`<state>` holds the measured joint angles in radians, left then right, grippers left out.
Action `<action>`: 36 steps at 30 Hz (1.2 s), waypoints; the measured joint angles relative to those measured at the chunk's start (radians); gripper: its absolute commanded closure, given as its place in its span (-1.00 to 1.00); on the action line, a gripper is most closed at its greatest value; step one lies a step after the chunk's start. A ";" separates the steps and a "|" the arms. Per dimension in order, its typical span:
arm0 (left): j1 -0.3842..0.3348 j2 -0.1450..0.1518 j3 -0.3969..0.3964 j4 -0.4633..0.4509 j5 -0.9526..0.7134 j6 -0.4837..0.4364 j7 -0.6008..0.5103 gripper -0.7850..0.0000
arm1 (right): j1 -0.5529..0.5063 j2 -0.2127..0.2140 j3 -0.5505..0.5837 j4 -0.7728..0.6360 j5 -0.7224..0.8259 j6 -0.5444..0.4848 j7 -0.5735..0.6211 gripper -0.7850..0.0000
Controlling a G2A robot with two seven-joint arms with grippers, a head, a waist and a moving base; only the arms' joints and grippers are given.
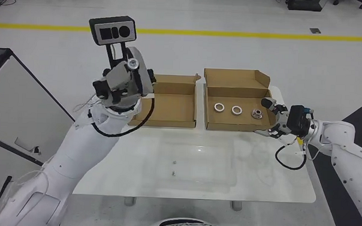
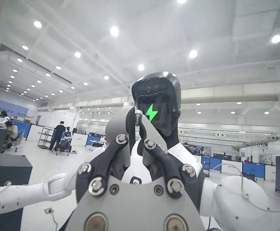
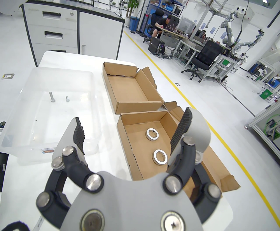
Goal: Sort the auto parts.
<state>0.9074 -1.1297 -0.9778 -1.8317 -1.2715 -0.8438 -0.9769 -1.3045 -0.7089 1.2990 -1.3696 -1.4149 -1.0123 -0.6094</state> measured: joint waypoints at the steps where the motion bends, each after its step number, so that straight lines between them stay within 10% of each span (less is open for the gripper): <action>1: 0.004 -0.005 -0.008 0.001 -0.005 0.007 -0.007 1.00 | 0.000 0.000 0.000 0.000 0.000 0.000 0.000 -1.00; 19: 0.044 -0.035 -0.130 0.084 0.498 0.021 -0.020 1.00 | 0.000 0.000 0.000 0.000 0.000 0.000 0.000 -1.00; 36: 0.057 -0.065 -0.123 0.001 0.192 0.066 -0.066 1.00 | 0.000 0.000 0.000 0.000 0.000 0.000 0.000 -1.00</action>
<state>0.9641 -1.1945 -1.1007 -1.8306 -1.0797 -0.7780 -1.0425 -1.3045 -0.7089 1.2990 -1.3696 -1.4149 -1.0123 -0.6094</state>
